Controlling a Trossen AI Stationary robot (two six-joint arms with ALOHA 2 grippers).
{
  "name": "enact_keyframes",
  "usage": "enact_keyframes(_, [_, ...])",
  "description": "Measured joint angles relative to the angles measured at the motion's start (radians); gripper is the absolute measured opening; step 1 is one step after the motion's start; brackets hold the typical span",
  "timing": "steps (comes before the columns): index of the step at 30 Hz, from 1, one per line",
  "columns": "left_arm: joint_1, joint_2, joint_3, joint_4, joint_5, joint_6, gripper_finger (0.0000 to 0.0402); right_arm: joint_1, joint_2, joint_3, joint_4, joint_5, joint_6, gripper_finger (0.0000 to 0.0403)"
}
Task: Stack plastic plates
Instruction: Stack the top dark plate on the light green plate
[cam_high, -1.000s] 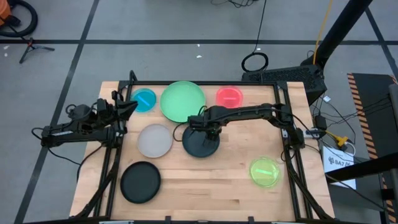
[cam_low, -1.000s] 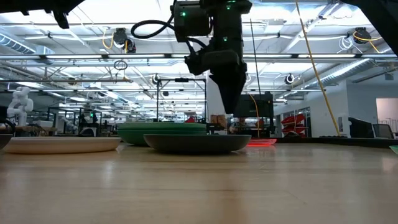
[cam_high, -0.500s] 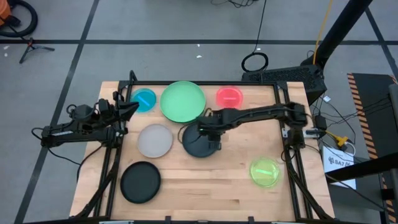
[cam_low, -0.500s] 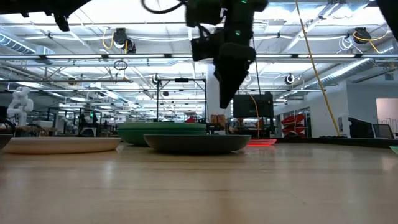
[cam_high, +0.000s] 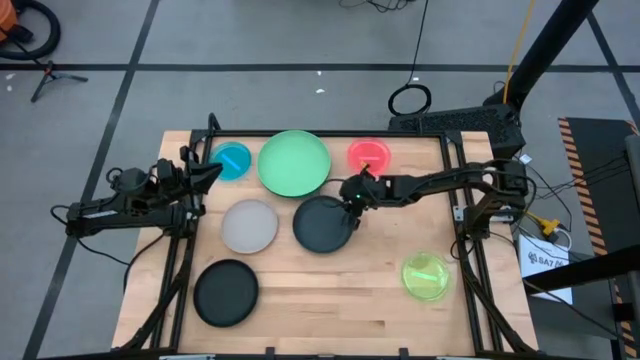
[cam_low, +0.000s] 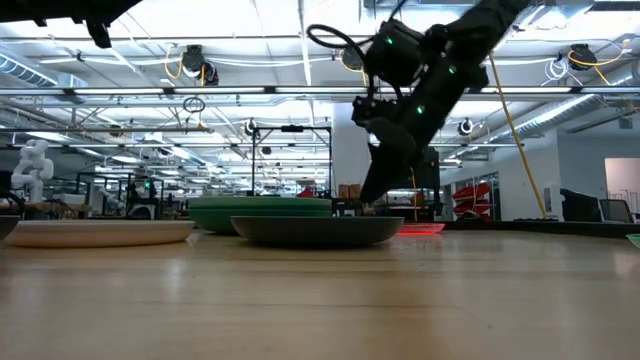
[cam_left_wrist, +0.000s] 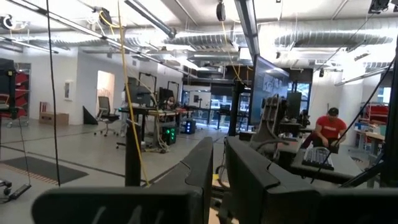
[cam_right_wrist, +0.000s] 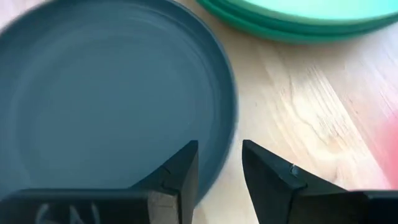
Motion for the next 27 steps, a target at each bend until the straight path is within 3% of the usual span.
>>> enact_keyframes(8, [0.0, 0.0, 0.0, 0.001, -0.006, 0.013, 0.0051, 0.002, 0.006, -0.091, 0.16, 0.004, 0.02, 0.0123])
enact_keyframes(15, [0.0, 0.0, 0.0, -0.001, -0.006, 0.013, 0.0051, 0.002, 0.055, -0.096, 0.168, 0.056, 0.032, 0.0123])
enact_keyframes(27, [0.0, 0.0, 0.0, -0.002, -0.008, 0.024, 0.0051, 0.002, 0.115, -0.094, 0.212, 0.055, 0.054, 0.0123])
